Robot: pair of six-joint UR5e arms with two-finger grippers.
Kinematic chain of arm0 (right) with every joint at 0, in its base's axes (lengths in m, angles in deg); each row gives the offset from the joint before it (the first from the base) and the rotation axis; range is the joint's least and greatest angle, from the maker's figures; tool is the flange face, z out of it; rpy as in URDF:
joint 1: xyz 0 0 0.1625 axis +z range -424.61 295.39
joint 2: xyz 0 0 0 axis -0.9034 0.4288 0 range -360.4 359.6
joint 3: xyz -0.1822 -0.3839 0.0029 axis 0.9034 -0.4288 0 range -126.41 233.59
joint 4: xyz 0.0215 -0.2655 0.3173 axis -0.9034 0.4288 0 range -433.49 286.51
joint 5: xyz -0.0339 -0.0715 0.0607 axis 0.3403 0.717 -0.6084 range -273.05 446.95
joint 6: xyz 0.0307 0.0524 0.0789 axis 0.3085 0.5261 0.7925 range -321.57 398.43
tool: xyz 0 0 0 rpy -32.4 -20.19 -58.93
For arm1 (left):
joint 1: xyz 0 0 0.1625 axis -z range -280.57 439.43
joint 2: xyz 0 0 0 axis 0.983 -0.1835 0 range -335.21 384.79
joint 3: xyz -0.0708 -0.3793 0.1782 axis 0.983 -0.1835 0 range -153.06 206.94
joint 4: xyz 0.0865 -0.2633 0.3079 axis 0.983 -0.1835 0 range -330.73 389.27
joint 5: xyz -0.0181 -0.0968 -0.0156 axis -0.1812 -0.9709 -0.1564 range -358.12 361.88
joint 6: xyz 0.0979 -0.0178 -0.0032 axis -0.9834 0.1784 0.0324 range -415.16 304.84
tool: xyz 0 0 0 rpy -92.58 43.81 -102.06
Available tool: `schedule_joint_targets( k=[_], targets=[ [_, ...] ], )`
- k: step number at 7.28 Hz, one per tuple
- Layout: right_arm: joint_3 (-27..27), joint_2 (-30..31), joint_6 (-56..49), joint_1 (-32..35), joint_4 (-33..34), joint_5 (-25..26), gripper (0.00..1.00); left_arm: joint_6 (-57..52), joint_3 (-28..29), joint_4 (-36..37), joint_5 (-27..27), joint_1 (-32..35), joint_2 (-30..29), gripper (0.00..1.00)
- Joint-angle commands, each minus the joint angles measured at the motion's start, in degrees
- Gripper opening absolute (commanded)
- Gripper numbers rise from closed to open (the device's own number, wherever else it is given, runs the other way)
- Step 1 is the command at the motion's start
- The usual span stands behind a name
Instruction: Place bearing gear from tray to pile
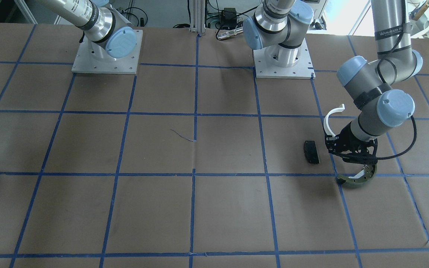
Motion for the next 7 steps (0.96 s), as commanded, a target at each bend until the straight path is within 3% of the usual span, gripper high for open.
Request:
schedule_joint_targets(
  k=[1,2,3,5,7],
  targets=[
    [2.1,5.5,5.2,6.9,-4.7,-0.3,0.17,-0.5,-2.4,3.4,-0.2,-0.4,-0.2,0.0],
    [2.9,5.9,13.5,10.8,-6.1,-0.3,0.13,-0.8,-2.2,3.4,-0.3,-0.4,-0.3,0.6],
    [4.3,6.6,20.0,15.8,-5.9,-0.4,0.13,-1.1,-1.8,3.4,-1.1,-0.3,-0.4,1.0],
    [6.5,13.4,32.8,26.9,-9.1,0.0,0.13,0.4,1.3,-0.3,-2.1,1.4,2.7,1.0],
    [8.8,17.5,51.4,39.2,-9.7,0.0,0.14,6.6,12.6,-17.3,-3.5,6.6,5.3,1.0]
  ],
)
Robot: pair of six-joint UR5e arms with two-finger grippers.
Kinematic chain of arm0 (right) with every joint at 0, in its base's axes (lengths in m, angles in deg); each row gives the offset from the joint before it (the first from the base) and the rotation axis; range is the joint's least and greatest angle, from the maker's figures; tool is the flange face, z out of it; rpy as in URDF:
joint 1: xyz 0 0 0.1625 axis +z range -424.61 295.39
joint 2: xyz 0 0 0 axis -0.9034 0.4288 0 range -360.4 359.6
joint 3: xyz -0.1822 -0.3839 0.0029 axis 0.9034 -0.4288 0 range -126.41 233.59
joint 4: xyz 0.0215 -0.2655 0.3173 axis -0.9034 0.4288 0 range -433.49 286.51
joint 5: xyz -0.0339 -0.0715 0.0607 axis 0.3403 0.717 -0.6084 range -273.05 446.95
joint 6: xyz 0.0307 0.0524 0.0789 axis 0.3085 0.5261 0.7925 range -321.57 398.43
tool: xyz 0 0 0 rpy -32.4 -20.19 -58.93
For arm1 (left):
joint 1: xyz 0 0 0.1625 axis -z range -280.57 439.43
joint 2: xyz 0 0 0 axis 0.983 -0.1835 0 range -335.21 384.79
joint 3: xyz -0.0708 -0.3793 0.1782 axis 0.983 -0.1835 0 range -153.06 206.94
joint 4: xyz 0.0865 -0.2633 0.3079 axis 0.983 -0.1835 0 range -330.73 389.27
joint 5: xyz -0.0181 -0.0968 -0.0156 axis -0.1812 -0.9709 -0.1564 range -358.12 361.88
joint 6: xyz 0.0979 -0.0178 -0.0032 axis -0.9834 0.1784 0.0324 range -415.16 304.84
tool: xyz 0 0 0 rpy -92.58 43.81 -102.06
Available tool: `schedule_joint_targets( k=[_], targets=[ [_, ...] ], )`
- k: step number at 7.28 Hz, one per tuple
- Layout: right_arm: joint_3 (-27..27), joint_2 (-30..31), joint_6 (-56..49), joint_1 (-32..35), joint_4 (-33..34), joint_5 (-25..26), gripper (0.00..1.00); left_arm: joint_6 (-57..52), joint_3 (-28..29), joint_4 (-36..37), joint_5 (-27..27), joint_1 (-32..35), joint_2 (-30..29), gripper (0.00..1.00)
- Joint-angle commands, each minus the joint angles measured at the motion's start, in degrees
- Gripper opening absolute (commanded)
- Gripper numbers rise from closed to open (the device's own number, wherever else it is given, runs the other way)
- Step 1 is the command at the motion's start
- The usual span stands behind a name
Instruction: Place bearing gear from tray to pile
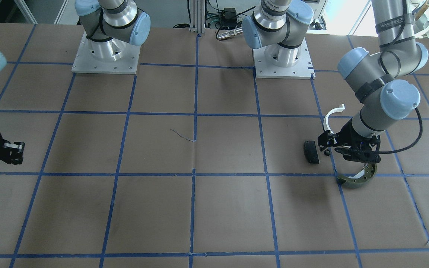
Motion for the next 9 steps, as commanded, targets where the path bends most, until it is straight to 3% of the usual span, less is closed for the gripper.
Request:
schedule_joint_targets(
  k=[1,2,4,5,7,9],
  targets=[
    [2.4,2.4,24.4,14.9,-3.5,-1.4,0.15,5.6,12.4,-19.9,-0.4,5.2,4.0,1.0],
    [2.8,2.2,34.6,21.5,-3.4,-1.7,0.15,7.5,17.1,-27.5,-0.4,6.3,6.0,1.0],
    [3.2,-0.1,49.1,31.4,-0.5,-4.7,0.15,13.6,20.1,-30.6,-0.5,10.1,9.7,1.0],
    [3.2,-3.2,54.4,36.1,7.1,-5.8,0.15,18.0,20.0,-32.1,-0.6,12.0,12.2,1.0],
    [3.2,-7.8,64.1,40.5,12.6,-7.9,0.15,21.2,17.7,-33.7,-1.2,14.3,15.3,1.0],
    [3.4,-10.5,66.6,42.6,17.0,-11.4,0.18,28.4,17.0,-33.2,-1.3,17.4,15.6,1.0]
  ],
)
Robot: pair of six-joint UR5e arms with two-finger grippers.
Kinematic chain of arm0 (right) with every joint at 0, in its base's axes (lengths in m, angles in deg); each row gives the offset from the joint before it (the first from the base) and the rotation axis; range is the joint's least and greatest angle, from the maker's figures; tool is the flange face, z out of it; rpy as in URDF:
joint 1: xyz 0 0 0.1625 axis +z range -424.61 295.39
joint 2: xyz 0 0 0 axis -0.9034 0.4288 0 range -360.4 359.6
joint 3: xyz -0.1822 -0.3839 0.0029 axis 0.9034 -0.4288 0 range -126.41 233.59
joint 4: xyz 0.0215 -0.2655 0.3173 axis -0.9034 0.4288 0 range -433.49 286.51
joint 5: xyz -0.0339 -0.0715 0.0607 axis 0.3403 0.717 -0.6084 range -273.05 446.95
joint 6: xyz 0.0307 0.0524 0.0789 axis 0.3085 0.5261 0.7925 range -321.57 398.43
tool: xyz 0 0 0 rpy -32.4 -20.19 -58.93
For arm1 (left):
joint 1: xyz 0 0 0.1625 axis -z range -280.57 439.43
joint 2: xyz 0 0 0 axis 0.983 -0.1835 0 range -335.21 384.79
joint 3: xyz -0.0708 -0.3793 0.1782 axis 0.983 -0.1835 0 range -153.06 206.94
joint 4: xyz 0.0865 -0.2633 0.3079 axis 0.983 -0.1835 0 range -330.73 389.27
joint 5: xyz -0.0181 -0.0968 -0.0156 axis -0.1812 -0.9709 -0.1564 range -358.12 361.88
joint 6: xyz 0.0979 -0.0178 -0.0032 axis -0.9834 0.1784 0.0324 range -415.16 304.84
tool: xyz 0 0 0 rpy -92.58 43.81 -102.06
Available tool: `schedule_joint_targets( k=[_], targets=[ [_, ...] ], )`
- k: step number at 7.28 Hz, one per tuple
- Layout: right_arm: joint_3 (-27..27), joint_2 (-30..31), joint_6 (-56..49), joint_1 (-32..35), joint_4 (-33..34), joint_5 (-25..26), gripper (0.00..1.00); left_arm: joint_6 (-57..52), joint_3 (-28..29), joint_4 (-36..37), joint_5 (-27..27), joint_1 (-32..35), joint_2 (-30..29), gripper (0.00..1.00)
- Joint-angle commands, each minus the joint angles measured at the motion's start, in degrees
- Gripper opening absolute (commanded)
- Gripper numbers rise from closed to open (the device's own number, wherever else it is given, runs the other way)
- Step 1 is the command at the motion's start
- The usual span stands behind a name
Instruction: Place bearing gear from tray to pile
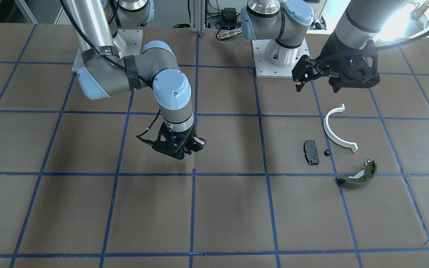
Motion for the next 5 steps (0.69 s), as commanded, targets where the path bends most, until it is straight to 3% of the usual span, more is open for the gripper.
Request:
schedule_joint_targets(
  k=[1,2,3,4,5],
  targets=[
    [-0.6,-2.8,2.8,2.1,4.1,-3.5,0.37,7.0,0.8,0.3,-0.2,4.4,-0.6,1.0],
    [-0.4,-2.2,2.3,1.0,3.1,-3.1,0.82,8.8,1.5,0.3,0.2,6.2,-1.0,1.0],
    [-0.6,-2.2,2.1,0.7,2.9,-3.2,1.0,8.2,1.7,0.7,0.4,6.6,-1.1,1.0],
    [-1.3,-1.4,-3.8,-2.3,0.6,-3.5,1.0,8.2,1.6,0.8,-0.2,6.8,-1.1,1.0],
    [-2.4,2.3,-11.1,-7.1,-7.5,-3.0,1.0,8.2,1.6,0.8,-0.3,6.8,-1.1,1.0]
  ],
)
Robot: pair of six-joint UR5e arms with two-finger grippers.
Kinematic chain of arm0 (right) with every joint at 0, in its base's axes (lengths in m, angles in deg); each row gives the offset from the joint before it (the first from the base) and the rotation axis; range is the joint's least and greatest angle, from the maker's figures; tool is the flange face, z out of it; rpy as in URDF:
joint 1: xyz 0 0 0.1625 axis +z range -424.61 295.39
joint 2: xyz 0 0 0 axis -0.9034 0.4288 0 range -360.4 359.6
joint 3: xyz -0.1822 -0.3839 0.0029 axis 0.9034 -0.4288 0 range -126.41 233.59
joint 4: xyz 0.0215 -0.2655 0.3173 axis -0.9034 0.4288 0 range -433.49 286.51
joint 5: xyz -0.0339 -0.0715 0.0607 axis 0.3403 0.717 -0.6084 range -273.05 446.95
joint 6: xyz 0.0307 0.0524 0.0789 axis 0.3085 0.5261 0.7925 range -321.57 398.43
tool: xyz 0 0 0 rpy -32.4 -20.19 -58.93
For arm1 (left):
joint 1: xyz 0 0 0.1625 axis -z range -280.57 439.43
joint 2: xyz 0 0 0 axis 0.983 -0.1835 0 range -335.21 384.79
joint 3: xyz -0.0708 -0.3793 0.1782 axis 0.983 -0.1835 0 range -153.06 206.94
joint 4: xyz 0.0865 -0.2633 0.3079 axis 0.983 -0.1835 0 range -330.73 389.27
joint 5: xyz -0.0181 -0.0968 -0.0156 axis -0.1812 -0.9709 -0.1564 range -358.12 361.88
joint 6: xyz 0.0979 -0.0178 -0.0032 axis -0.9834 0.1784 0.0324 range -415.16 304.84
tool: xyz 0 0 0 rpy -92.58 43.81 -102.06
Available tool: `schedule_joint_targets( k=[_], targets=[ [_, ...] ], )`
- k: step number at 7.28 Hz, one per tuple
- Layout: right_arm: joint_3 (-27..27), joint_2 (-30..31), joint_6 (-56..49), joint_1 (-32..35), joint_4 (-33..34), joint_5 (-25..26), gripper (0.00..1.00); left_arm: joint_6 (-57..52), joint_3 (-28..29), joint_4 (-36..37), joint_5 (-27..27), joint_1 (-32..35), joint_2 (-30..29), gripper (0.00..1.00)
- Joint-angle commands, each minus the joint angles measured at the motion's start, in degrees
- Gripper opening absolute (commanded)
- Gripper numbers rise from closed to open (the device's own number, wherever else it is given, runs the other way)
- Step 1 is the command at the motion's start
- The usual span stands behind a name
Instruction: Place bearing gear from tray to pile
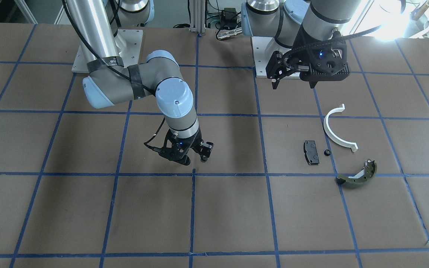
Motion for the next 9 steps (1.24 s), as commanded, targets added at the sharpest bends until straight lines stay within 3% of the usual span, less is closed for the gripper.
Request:
schedule_joint_targets(
  k=[1,2,3,5,6,7,9],
  targets=[
    [-1.4,7.1,-18.8,-9.8,-11.9,0.6,1.0,0.1,0.0,0.1,-0.1,0.2,-0.1,1.0],
    [-2.2,9.0,-26.2,-15.1,-14.8,1.2,1.0,0.0,0.0,0.1,-0.1,0.2,-0.1,1.0],
    [-6.1,11.2,-34.3,-18.1,-19.8,5.8,1.0,0.0,-0.1,0.1,-0.1,0.2,-0.1,1.0],
    [-18.6,15.6,-37.9,-17.8,-36.1,9.7,1.0,0.8,0.0,4.8,-1.1,0.3,-3.1,1.0],
    [-23.1,17.3,-38.1,-16.0,-38.7,8.3,1.0,1.3,0.0,5.6,-2.4,2.8,-6.0,1.0],
    [-24.8,18.6,-38.4,-13.6,-44.6,8.3,1.0,3.9,-0.7,10.1,-2.2,7.6,-9.4,1.0],
    [-24.4,20.8,-56.0,-15.0,-48.8,9.6,1.0,9.7,-1.0,18.6,-2.5,13.1,-18.3,1.0]
  ],
)
